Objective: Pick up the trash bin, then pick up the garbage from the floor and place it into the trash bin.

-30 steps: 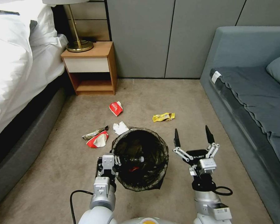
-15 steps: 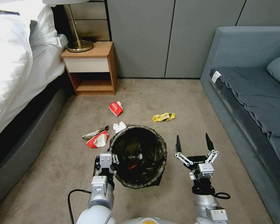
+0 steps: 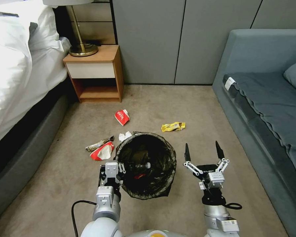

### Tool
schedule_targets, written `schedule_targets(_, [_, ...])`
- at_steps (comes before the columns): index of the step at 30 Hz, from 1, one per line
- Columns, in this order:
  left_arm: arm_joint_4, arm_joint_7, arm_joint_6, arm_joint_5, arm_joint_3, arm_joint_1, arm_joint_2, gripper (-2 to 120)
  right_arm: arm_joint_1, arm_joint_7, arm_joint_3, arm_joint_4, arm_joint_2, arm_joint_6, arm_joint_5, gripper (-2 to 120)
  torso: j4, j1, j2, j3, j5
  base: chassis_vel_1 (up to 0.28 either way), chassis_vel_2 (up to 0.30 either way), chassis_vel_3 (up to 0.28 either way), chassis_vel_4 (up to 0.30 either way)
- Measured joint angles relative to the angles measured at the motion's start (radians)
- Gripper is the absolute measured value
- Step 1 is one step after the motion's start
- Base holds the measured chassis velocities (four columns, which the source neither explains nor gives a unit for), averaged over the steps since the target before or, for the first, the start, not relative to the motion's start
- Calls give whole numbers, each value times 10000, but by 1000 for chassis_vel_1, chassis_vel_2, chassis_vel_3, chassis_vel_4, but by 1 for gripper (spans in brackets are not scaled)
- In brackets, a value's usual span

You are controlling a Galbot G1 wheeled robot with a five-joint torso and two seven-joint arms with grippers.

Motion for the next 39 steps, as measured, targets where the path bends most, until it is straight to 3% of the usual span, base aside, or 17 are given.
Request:
schedule_targets(21, [79,-24,-17,35,52,-40,-61,0,126,-159,16,-172,8,69,2,100,-1,3,-1,2,-1,-249,248,256,-248])
schedule_targets(39, [84,-30,-21,31,73,-46,-40,0,496,-314,53,-207,-135,46,64,100,0,1,0,0,0,-6,-1,7,-12])
